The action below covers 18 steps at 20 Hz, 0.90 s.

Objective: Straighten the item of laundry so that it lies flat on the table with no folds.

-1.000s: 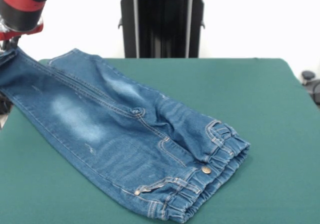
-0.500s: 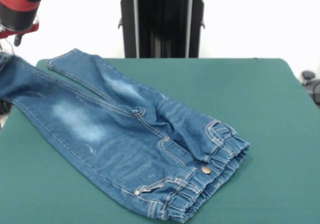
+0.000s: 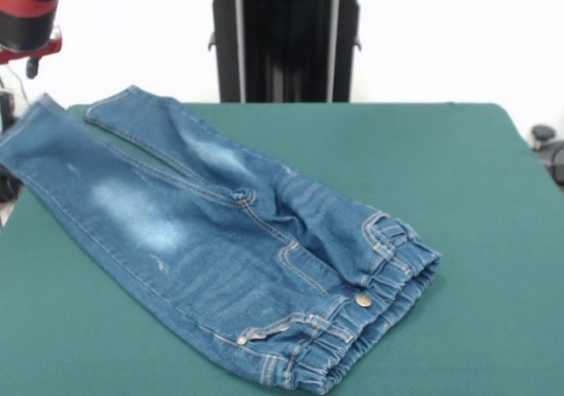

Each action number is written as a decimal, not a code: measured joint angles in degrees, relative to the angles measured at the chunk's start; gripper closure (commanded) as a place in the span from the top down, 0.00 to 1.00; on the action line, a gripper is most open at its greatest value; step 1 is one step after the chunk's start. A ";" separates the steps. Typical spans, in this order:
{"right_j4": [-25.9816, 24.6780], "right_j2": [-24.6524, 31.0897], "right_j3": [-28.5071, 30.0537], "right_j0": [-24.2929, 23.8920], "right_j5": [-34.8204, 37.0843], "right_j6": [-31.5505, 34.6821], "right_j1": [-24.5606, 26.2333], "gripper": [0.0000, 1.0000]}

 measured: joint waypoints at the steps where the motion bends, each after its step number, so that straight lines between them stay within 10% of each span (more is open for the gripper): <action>1: 0.04 0.00 0.04 0.15 0.00 0.00 -0.01 1.00; 18: 6.09 1.27 1.22 -0.46 -0.85 0.00 -0.42 1.00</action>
